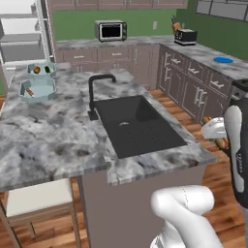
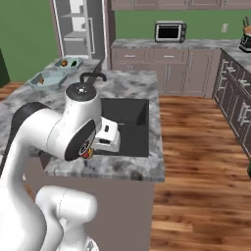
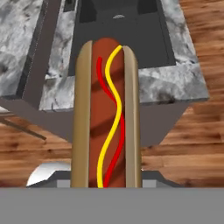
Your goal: Place the cold items (mango and cucumber) from the fridge in one tupperware on the dining counter. Place the warm items (hot dog and kebab skewer) in the stove area in another tupperware.
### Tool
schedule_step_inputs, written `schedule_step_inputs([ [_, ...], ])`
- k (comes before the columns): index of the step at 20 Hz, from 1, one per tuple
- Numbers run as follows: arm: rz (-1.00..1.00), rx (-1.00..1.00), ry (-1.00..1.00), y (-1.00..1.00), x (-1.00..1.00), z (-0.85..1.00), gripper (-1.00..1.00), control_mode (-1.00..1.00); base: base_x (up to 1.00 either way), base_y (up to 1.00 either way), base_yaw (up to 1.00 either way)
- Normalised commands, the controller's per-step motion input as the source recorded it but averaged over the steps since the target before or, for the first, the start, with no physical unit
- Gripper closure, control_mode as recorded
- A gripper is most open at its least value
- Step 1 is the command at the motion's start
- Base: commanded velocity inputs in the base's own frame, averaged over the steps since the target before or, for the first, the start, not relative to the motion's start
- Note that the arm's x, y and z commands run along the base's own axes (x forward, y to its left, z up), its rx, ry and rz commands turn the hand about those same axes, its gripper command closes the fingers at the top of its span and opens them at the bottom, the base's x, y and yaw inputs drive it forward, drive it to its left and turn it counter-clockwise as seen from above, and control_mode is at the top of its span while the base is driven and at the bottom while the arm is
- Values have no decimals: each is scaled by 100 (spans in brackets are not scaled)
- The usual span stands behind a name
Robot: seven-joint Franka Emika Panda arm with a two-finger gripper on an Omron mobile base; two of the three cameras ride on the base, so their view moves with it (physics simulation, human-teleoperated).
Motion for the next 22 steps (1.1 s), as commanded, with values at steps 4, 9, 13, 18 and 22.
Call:
schedule_step_inputs([
  [4, 0, 0, 0, 0, 0, 0, 100, 100, 53, 100, -1],
  [9, 0, 0, 0, 0, 0, 0, 100, 100, 56, 100, -3],
  [13, 0, 0, 0, 0, 0, 0, 100, 100, 8, 100, 0],
  [18, 0, 0, 0, 0, 0, 0, 100, 100, -27, 100, 5],
  [22, 0, 0, 0, 0, 0, 0, 100, 100, -85, 74, 30],
])
